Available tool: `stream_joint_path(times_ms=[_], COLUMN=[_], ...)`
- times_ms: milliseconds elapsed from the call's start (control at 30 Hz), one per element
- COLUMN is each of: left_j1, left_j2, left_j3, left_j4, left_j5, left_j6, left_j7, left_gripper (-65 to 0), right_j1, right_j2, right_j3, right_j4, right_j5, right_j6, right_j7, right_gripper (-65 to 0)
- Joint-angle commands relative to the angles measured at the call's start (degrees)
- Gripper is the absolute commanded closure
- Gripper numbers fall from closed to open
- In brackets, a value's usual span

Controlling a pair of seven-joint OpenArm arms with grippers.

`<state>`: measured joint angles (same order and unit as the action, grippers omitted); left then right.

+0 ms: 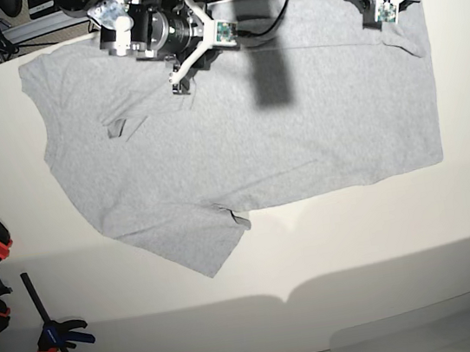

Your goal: Fold the T-shirt properly

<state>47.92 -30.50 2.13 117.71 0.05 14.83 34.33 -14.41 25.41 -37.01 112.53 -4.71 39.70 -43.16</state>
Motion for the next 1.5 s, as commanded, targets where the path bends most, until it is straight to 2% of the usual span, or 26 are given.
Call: stream_joint_path(times_ms=[0,133,433,767,1000,1067,1300,1333,1467], left_j1=[0.28,0.31,0.31,0.31,0.31,0.31,0.31,0.33,0.31], left_j2=[-0.63,-0.63,-0.63,-0.63,-0.63,-0.63,-0.63,-0.63,-0.63], left_j3=[-0.28,-0.28,-0.28,-0.28,-0.28,-0.28,-0.28,-0.28,-0.28], left_j4=[1.01,1.01,1.01,1.01,1.01,1.01,1.01,1.01,1.01], left_j5=[0.59,0.59,0.57,0.59,0.59,0.59,0.59,0.59,0.59], left_j6=[0.11,0.11,0.11,0.11,0.13,0.11,0.13,0.11,0.11], left_j7=[-1.16,-1.11,-1.11,-0.42,-0.17,-0.02,-0.02,0.00,-0.02], left_gripper=[-28.8,-28.8,-28.8,-28.8,-28.8,-28.8,-28.8,-28.8,-28.8], right_j1=[0.42,0.42,0.44,0.44,0.46,0.44,0.48,0.46,1.40], right_j2=[0.15,0.15,0.11,-0.81,-0.83,-0.83,-0.83,-0.85,-0.85], right_j3=[0.17,0.17,0.17,0.20,0.24,0.24,0.24,0.24,0.24], right_j4=[0.90,0.90,-4.07,-2.82,2.47,2.86,2.86,2.86,2.86], right_j5=[0.24,2.36,2.08,1.88,1.90,1.88,1.31,0.17,-4.94], right_j6=[0.30,0.30,0.30,0.30,0.30,0.30,0.30,-0.07,-8.09], right_j7=[0.68,-1.49,-1.22,-0.94,-2.29,-2.32,-0.96,-0.48,0.90], right_gripper=[-19.0,-19.0,-18.9,-4.1,-3.9,0.0,0.0,0.0,0.0])
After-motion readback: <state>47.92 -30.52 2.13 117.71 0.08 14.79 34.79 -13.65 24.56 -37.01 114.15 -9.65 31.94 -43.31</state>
